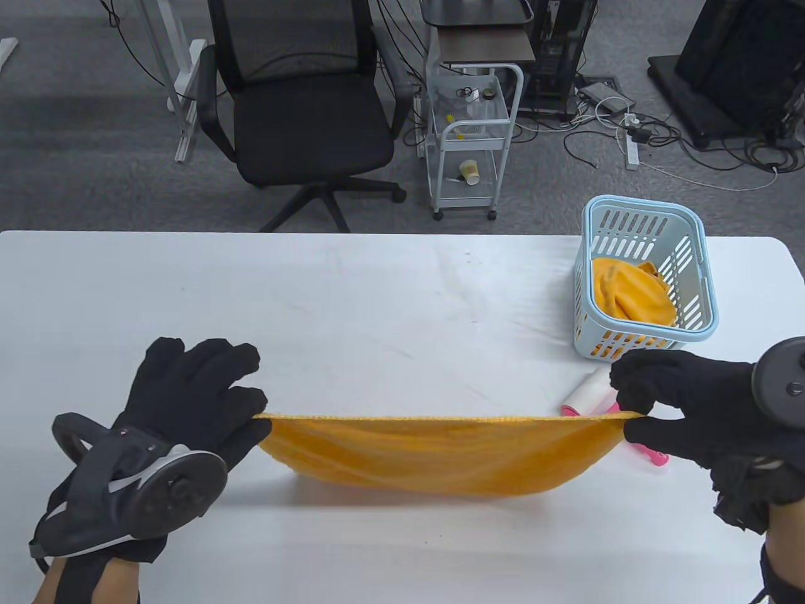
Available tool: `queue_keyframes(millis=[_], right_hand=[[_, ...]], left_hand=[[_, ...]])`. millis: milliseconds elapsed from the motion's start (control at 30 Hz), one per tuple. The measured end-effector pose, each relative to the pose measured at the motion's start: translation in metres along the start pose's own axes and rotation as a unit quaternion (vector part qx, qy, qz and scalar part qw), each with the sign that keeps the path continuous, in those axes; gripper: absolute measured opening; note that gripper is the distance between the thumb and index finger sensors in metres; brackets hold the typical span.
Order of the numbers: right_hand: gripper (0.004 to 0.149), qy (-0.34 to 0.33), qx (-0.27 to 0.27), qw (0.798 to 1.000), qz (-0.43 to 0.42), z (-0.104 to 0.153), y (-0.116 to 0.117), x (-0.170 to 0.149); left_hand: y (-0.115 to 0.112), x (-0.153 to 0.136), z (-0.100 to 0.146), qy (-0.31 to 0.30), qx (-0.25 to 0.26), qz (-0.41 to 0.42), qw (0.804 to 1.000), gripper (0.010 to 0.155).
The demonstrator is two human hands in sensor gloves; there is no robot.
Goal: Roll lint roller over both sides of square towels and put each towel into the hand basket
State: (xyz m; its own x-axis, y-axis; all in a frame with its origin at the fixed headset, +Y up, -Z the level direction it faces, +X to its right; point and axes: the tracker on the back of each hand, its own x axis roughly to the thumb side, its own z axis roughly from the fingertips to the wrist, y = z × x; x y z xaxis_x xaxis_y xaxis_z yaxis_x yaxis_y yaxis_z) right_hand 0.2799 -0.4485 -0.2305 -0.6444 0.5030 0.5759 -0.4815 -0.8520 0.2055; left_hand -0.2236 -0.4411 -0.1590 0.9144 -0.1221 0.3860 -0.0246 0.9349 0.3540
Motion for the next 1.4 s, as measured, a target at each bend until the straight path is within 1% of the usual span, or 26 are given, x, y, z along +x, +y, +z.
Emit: queue_keyframes(millis=[67, 133, 200, 233, 300, 400, 433, 500, 533, 600, 633, 667, 733, 767, 833, 933, 1033, 1067, 1100, 1133, 1167, 1200, 1267, 1300, 1333, 1400], right_hand=[[0.043, 0.007, -0.01, 1.0, -0.008, -0.008, -0.007, -0.001], [0.043, 0.026, -0.008, 1.0, -0.012, -0.023, -0.006, -0.009], [0.043, 0.052, -0.006, 0.998, -0.025, -0.043, 0.004, -0.023], [0.043, 0.072, 0.006, 0.997, -0.029, -0.055, 0.013, -0.034], [0.043, 0.11, 0.021, 0.993, -0.032, -0.077, 0.034, -0.055], [0.043, 0.168, 0.048, 0.984, -0.036, -0.106, 0.07, -0.088], [0.043, 0.183, 0.053, 0.981, -0.037, -0.113, 0.081, -0.097], [0.043, 0.231, 0.067, 0.97, -0.032, -0.133, 0.113, -0.124], [0.043, 0.247, 0.069, 0.966, -0.028, -0.139, 0.125, -0.134], [0.043, 0.279, 0.074, 0.957, -0.027, -0.153, 0.15, -0.158], [0.043, 0.284, 0.074, 0.955, -0.031, -0.155, 0.155, -0.162], [0.043, 0.297, 0.075, 0.951, -0.039, -0.162, 0.167, -0.175], [0.042, 0.322, 0.061, 0.943, -0.051, -0.17, 0.182, -0.193], [0.042, 0.328, 0.057, 0.942, -0.052, -0.171, 0.185, -0.197], [0.042, 0.351, 0.031, 0.935, -0.048, -0.176, 0.194, -0.208], [0.042, 0.371, -0.002, 0.928, -0.035, -0.181, 0.2, -0.217], [0.042, 0.392, -0.062, 0.918, 0.0, -0.186, 0.202, -0.222], [0.045, 0.408, -0.097, 0.908, 0.02, -0.188, 0.202, -0.222], [0.05, 0.419, -0.13, 0.898, 0.034, -0.189, 0.203, -0.222], [0.055, 0.426, -0.152, 0.891, 0.043, -0.189, 0.203, -0.221], [0.057, 0.426, -0.161, 0.889, 0.052, -0.19, 0.205, -0.219], [0.059, 0.423, -0.159, 0.891, 0.053, -0.191, 0.205, -0.218], [0.061, 0.396, -0.138, 0.906, 0.053, -0.194, 0.21, -0.213], [0.06, 0.383, -0.125, 0.914, 0.056, -0.194, 0.211, -0.21], [0.06, 0.365, -0.108, 0.922, 0.065, -0.194, 0.214, -0.205], [0.061, 0.335, -0.069, 0.936, 0.084, -0.192, 0.22, -0.196]], left_hand=[[0.009, -0.007, -0.007, 0.014, 0.004, 0.005, 1.0, 0.036], [0.008, -0.015, -0.019, 0.032, -0.006, 0.004, 0.999, 0.036], [-0.008, -0.025, -0.035, 0.051, -0.026, 0.01, 0.998, 0.036], [-0.02, -0.031, -0.043, 0.06, -0.043, 0.013, 0.997, 0.036], [-0.05, -0.041, -0.058, 0.077, -0.079, 0.016, 0.994, 0.037], [-0.11, -0.057, -0.079, 0.102, -0.132, 0.028, 0.986, 0.036], [-0.124, -0.06, -0.083, 0.108, -0.146, 0.033, 0.983, 0.036], [-0.169, -0.068, -0.093, 0.124, -0.187, 0.05, 0.973, 0.036], [-0.184, -0.07, -0.096, 0.129, -0.199, 0.055, 0.97, 0.036], [-0.227, -0.075, -0.105, 0.167, -0.23, 0.061, 0.957, 0.037], [-0.239, -0.077, -0.107, 0.176, -0.237, 0.062, 0.953, 0.036], [-0.259, -0.079, -0.111, 0.19, -0.243, 0.06, 0.949, 0.036], [-0.291, -0.08, -0.119, 0.214, -0.263, 0.05, 0.939, 0.036], [-0.299, -0.079, -0.122, 0.219, -0.266, 0.046, 0.938, 0.037], [-0.32, -0.076, -0.131, 0.232, -0.26, 0.049, 0.936, 0.037], [-0.337, -0.071, -0.142, 0.245, -0.25, 0.051, 0.935, 0.036], [-0.346, -0.067, -0.154, 0.262, -0.227, 0.031, 0.937, 0.036], [-0.348, -0.067, -0.158, 0.278, -0.212, 0.02, 0.937, 0.038], [-0.348, -0.067, -0.16, 0.297, -0.194, 0.015, 0.935, 0.042], [-0.348, -0.067, -0.161, 0.312, -0.181, 0.012, 0.933, 0.047], [-0.348, -0.068, -0.161, 0.316, -0.182, 0.017, 0.931, 0.052], [-0.348, -0.068, -0.161, 0.313, -0.188, 0.025, 0.931, 0.055], [-0.348, -0.069, -0.156, 0.3, -0.199, 0.038, 0.932, 0.054], [-0.348, -0.069, -0.153, 0.284, -0.212, 0.046, 0.934, 0.053], [-0.349, -0.07, -0.149, 0.258, -0.24, 0.057, 0.934, 0.052], [-0.351, -0.069, -0.138, 0.236, -0.289, 0.068, 0.926, 0.051]])
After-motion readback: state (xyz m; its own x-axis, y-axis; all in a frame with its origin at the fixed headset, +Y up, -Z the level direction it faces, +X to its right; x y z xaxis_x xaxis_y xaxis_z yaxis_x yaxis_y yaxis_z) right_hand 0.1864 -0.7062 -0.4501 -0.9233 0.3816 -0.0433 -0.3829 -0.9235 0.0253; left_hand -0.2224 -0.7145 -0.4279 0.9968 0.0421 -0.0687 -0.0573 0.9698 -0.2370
